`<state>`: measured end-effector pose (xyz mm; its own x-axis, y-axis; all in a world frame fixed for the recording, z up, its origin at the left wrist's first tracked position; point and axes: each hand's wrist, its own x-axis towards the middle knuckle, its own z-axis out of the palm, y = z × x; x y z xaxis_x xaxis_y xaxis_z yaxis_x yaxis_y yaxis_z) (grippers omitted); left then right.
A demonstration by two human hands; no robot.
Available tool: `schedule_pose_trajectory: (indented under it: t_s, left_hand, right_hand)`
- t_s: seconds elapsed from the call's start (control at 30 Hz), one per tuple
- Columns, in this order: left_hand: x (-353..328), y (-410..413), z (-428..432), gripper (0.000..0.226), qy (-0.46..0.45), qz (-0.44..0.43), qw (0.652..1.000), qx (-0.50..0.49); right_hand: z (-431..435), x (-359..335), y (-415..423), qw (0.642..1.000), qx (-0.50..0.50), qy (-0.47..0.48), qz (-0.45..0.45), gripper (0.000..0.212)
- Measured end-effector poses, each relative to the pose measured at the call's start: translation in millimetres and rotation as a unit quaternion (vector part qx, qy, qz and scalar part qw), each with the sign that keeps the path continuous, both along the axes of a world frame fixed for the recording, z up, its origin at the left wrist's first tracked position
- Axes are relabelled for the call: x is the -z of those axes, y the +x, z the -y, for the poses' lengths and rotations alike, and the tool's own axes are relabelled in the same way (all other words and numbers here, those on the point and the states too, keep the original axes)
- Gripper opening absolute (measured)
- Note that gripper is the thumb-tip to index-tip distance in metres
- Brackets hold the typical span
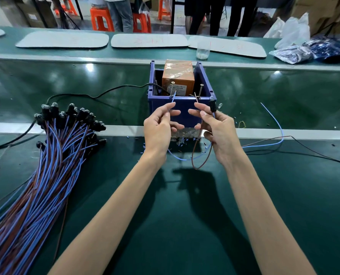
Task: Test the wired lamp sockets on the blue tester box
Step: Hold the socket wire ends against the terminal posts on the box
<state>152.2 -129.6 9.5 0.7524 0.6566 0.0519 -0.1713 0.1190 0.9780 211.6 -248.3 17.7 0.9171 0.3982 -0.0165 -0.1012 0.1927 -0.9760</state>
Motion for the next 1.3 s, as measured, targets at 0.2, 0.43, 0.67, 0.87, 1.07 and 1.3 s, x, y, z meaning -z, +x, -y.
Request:
schedule_pose_trajectory:
  t_s: [0.2,0.43,0.67,0.87,1.07,1.3]
  left_hand:
    - [-5.4,0.6,-2.7,0.037,-0.012,-0.028,0.999,0.035]
    - [-4.4,0.0,0.4,0.040,-0.017,-0.022,1.000,0.014]
    - [-6.1,-0.7,5.2,0.040,-0.049,-0.003,0.998,-0.031]
    - [-7.2,-1.5,6.7,0.040,-0.058,0.001,0.997,-0.045]
    - [-8.6,-2.2,6.8,0.041,-0.066,0.003,0.996,-0.054]
    - [-10.5,-3.2,2.7,0.041,-0.089,0.004,0.994,-0.066]
  right_hand:
    - [-2.8,0.7,-1.3,1.000,-0.012,-0.016,0.008,0.027]
    - [-2.3,-0.6,-1.1,1.000,-0.013,-0.005,0.005,0.023]
    - [-2.9,-1.9,-2.6,1.000,0.002,-0.014,0.004,0.024]
    - [-1.9,-3.0,-3.5,1.000,0.011,-0.008,0.000,0.023]
    - [0.8,-4.3,-0.5,0.999,0.034,-0.002,0.002,0.023]
    - [9.3,-5.9,7.0,0.997,0.064,-0.029,0.005,0.024]
